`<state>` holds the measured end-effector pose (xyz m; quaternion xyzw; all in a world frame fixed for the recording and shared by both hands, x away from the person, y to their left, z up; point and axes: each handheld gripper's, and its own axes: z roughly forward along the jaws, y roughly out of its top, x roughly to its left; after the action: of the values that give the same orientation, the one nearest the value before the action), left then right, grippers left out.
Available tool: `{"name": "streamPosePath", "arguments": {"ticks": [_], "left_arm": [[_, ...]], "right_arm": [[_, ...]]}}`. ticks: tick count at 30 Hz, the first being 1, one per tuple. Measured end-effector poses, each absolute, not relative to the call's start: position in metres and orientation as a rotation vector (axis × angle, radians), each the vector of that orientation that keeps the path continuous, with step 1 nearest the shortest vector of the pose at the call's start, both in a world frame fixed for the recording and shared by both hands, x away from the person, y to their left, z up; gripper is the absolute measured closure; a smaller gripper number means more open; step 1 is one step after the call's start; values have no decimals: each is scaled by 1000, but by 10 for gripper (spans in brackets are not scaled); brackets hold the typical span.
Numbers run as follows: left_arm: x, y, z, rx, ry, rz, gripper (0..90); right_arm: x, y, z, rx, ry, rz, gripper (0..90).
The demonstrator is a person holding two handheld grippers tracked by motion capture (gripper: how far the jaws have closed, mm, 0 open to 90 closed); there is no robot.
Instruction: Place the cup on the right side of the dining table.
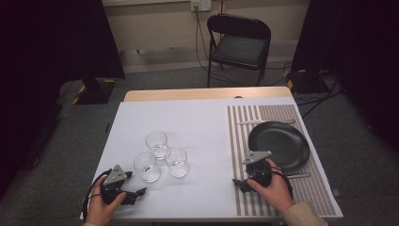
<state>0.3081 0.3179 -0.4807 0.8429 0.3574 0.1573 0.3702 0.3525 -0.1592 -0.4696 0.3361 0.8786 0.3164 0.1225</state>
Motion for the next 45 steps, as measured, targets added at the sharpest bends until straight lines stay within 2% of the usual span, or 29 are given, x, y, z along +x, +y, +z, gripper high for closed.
{"name": "streamPosePath", "arguments": {"ticks": [17,45], "left_arm": [[308,318,-481,2160,917,401,131],[308,318,-481,2161,917,402,131]], "right_arm": [[360,-155,-460,963,2668,901,136],[376,-121,-445,880,2723,929,136]]}}
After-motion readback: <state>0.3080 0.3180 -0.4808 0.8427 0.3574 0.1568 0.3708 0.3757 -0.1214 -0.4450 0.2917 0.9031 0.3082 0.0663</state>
